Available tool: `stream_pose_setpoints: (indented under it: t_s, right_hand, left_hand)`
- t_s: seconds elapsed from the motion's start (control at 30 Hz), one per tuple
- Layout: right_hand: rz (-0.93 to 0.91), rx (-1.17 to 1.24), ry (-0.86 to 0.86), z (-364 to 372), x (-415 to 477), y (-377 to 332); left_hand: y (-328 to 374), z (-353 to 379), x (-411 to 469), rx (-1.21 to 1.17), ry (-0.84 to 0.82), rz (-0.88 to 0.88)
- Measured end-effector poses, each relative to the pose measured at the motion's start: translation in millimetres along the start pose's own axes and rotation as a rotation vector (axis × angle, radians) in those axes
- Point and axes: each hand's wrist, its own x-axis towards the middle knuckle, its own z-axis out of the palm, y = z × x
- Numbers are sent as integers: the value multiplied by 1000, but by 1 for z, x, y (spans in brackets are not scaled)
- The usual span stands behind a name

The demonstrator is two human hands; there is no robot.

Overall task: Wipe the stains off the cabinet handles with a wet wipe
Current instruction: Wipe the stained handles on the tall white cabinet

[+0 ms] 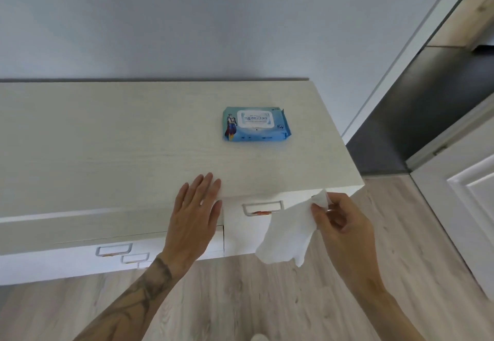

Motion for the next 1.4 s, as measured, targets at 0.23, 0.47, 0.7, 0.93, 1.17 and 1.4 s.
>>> stream_pose_setpoints:
  t_s: [0.23,0.47,0.7,0.93,1.17,1.4]
  right_hand:
    - [3,37,6,33,0,74]
    - [-126,163,49,69,24,130]
    - [-431,124,224,106,41,167]
    - [-662,41,360,119,37,197]
    - [-708,38,366,130,35,208]
    - [-758,126,323,127,46,211]
  left_hand:
    - [-4,45,0,31,320,26]
    - [-18,87,14,135,724,110]
    - [-23,108,29,129,975,166]
    - [-26,116,37,137,1086,195]
    - [-25,113,35,150,1062,193]
    - [-26,111,31,158,1028,216]
